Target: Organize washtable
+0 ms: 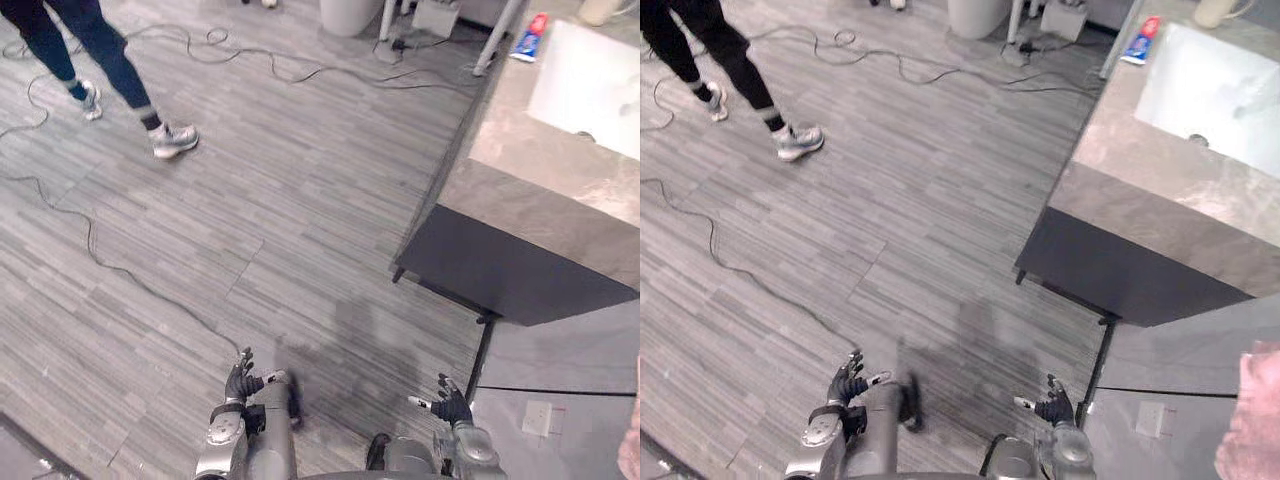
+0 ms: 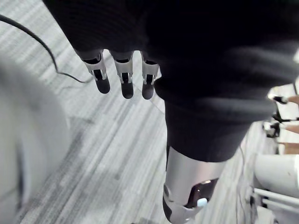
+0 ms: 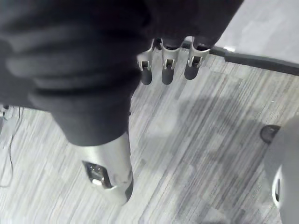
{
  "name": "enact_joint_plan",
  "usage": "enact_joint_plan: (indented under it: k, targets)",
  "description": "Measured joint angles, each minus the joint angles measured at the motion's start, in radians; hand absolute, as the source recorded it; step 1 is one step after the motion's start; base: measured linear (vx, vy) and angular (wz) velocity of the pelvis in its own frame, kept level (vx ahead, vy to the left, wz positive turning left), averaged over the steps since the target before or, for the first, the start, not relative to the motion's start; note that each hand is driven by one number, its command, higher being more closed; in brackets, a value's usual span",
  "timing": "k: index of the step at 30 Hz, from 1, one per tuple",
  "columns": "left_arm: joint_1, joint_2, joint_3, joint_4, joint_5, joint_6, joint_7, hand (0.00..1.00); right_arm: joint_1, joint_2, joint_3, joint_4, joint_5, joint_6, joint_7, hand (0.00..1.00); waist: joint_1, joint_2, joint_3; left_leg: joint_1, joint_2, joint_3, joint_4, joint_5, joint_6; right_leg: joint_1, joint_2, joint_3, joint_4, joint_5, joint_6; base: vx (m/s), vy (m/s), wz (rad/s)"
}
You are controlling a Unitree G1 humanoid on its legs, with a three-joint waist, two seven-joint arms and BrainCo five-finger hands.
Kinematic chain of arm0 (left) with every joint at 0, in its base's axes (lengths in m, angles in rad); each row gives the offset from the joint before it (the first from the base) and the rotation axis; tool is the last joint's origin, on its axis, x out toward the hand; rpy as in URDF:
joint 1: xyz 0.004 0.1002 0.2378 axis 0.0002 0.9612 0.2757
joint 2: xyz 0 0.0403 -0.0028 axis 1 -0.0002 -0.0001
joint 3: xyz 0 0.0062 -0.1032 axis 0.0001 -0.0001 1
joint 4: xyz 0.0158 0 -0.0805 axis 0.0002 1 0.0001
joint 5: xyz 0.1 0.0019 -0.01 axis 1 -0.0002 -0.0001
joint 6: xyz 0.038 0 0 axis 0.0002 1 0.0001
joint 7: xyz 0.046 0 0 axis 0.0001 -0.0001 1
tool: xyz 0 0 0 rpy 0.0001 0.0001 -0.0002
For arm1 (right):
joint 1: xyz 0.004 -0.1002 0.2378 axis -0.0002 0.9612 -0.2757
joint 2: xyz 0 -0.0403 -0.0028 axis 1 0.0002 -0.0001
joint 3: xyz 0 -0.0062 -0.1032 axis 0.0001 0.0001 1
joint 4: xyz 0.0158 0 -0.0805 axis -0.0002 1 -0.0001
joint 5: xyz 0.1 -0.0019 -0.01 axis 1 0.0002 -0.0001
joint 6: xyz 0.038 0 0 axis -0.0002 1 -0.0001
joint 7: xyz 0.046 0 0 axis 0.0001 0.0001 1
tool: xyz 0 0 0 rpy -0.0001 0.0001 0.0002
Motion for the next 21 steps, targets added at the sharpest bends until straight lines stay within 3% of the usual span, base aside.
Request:
enact_joint_plan:
  k: [1,2,3,4,5,6,7,8,9,11,14,16,17,18,19,21]
  targets:
    - [0.003,0.005,-0.002,0.019,-0.005,0.001,0.009,0.0,0.0,-0.003,-0.007,0.018,-0.001,0.002,-0.007,0.0,-0.001,0.007,-0.005,0.015,0.028,0.056,-0.033,0.085,-0.036,0.033,-0.02,-0.006,-0.029,0.006,0.012,0.35,0.527,0.52]
    - [-0.003,0.016,0.009,0.023,-0.005,-0.001,0.01,0.0,0.002,0.0,-0.018,0.041,-0.002,0.002,-0.006,0.0,0.0,-0.022,-0.007,0.015,-0.007,0.087,0.012,0.135,0.015,0.072,-0.07,-0.002,-0.058,0.044,0.061,0.31,0.458,0.49]
    - [-0.005,0.016,0.01,0.024,-0.005,0.0,0.01,0.0,0.003,0.005,-0.019,0.043,-0.003,0.002,-0.004,0.0,0.002,-0.028,-0.006,0.01,-0.014,0.089,0.036,0.119,0.037,0.08,-0.081,0.003,-0.06,0.054,0.068,0.36,0.48,0.32]
    - [-0.004,0.028,0.019,0.037,-0.005,0.001,0.012,0.0,0.008,0.021,-0.02,0.054,-0.008,0.003,-0.003,0.0,0.014,-0.038,-0.01,0.003,-0.03,0.092,0.136,0.048,0.075,0.105,-0.115,0.016,-0.06,0.101,0.074,0.32,0.403,-0.03]
    - [-0.002,0.03,0.02,0.061,-0.005,0.002,0.012,0.0,0.01,0.028,-0.018,0.069,-0.014,0.003,0.002,0.0,0.027,-0.043,-0.019,0.018,-0.049,0.104,0.199,-0.026,0.094,0.103,-0.153,0.04,-0.008,0.141,0.05,0.4,0.509,0.0]
    - [-0.002,0.028,0.02,0.069,-0.005,0.002,0.012,0.0,0.005,0.029,-0.017,0.078,-0.016,0.003,0.009,0.0,0.026,-0.042,-0.022,0.027,-0.065,0.107,0.209,-0.047,0.11,0.094,-0.175,0.044,0.037,0.167,0.014,0.41,0.53,0.16]
    - [-0.004,0.026,0.017,0.073,-0.004,0.002,0.01,0.0,0.001,0.03,-0.015,0.082,-0.017,0.007,0.02,0.0,0.018,-0.035,-0.025,0.053,-0.093,0.111,0.199,-0.075,0.136,0.047,-0.211,0.059,0.155,0.24,-0.091,0.39,0.503,0.39]
    - [-0.006,0.027,0.014,0.073,-0.003,0.003,0.008,0.0,-0.001,0.032,0.0,0.079,-0.017,0.007,0.025,0.0,0.012,-0.032,-0.024,0.09,-0.122,0.104,0.164,-0.089,0.155,-0.027,-0.211,0.118,0.307,0.23,-0.126,0.38,0.476,0.43]
    - [-0.006,0.029,0.014,0.075,-0.002,0.006,0.008,0.0,-0.001,0.033,0.006,0.079,-0.017,0.006,0.028,0.0,0.01,-0.032,-0.024,0.113,-0.141,0.093,0.139,-0.093,0.161,-0.06,-0.192,0.158,0.381,0.198,-0.112,0.43,0.446,0.45]
    - [0.012,0.039,0.008,0.086,-0.002,0.016,0.005,0.0,0.001,0.032,0.03,0.081,-0.014,0.003,0.035,0.0,-0.023,-0.03,-0.022,0.247,-0.207,0.072,0.017,-0.101,0.181,-0.18,-0.077,0.252,0.565,0.052,-0.075,0.43,0.328,0.48]
    - [0.021,0.046,0.006,0.109,-0.002,0.016,0.003,0.0,-0.006,0.03,0.042,0.08,0.005,-0.008,0.037,0.0,-0.034,-0.028,-0.017,0.37,-0.25,0.081,-0.076,-0.093,0.184,-0.294,0.018,0.199,0.527,-0.03,-0.095,0.32,0.129,0.2]
    - [0.008,0.047,0.007,0.127,-0.002,0.017,0.001,0.0,-0.018,0.026,0.042,0.082,0.023,-0.018,0.037,0.0,-0.039,-0.018,-0.005,0.45,-0.257,0.077,-0.131,-0.105,0.182,-0.376,0.094,0.114,0.367,-0.022,-0.102,0.35,0.092,0.13]
    - [0.007,0.047,0.006,0.127,-0.002,0.017,-0.005,0.0,-0.03,0.022,0.042,0.082,0.023,-0.02,0.037,0.0,-0.051,-0.016,-0.001,0.492,-0.262,0.069,-0.172,-0.107,0.174,-0.405,0.131,0.075,0.215,0.019,-0.096,0.45,0.092,0.28]
    - [0.007,0.049,0.005,0.133,-0.001,0.017,-0.014,0.0,-0.036,0.02,0.039,0.082,0.023,-0.019,0.037,0.0,-0.064,-0.023,0.0,0.531,-0.278,0.055,-0.216,-0.111,0.161,-0.41,0.146,0.043,0.047,0.096,-0.103,0.45,0.084,0.35]
    - [0.006,0.049,0.002,0.14,0.0,0.017,-0.015,0.0,-0.036,0.019,0.038,0.083,0.023,-0.019,0.036,0.0,-0.07,-0.031,-0.003,0.554,-0.291,0.048,-0.234,-0.116,0.152,-0.414,0.146,0.035,-0.007,0.128,-0.106,0.42,0.03,0.42]
    - [0.009,0.054,-0.016,0.156,0.003,0.024,-0.018,0.0,-0.026,0.017,0.029,0.081,0.023,-0.019,0.036,0.0,-0.088,-0.042,-0.01,0.618,-0.313,0.03,-0.262,-0.145,0.108,-0.424,0.139,0.037,-0.059,0.202,-0.149,0.45,-0.021,0.4]
